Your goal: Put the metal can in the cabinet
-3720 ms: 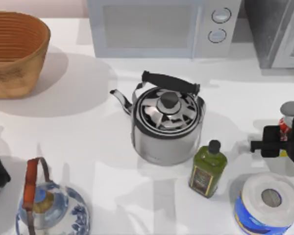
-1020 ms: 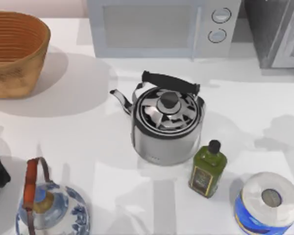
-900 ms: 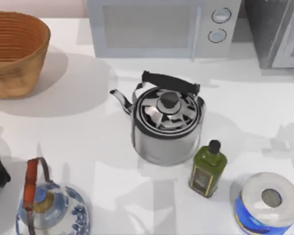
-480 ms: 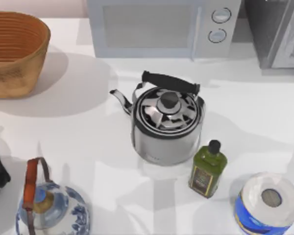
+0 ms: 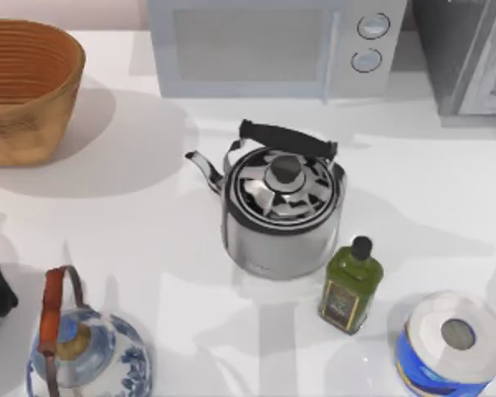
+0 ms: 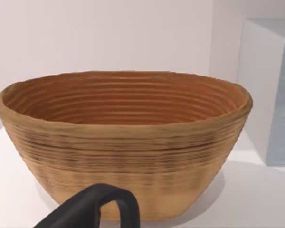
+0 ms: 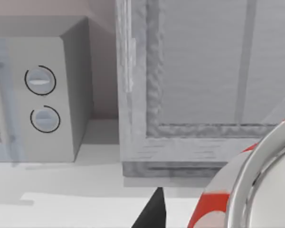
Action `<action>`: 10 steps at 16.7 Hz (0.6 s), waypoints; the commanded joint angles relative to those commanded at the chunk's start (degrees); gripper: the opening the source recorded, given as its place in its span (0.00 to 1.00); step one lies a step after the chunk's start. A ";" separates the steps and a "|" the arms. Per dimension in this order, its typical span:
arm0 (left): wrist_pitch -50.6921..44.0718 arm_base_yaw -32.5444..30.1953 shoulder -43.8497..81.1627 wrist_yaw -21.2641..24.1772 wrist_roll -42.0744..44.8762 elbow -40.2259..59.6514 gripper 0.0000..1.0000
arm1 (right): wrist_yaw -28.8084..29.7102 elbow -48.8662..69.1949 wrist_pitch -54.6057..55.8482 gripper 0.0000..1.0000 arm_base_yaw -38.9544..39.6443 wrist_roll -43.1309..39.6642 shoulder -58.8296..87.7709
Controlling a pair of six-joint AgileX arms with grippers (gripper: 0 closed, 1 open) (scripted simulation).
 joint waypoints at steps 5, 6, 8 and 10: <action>0.00 0.00 0.00 0.00 0.00 0.00 1.00 | 1.58 9.19 -2.72 0.00 0.90 0.10 8.48; 0.00 0.00 0.00 0.00 0.00 0.00 1.00 | 2.13 12.86 -3.69 0.00 1.23 0.14 11.55; 0.00 0.00 0.00 0.00 0.00 0.00 1.00 | 3.34 21.85 -5.91 0.00 2.04 0.23 18.62; 0.00 0.00 0.00 0.00 0.00 0.00 1.00 | 4.63 32.49 -8.43 0.00 3.00 0.33 26.53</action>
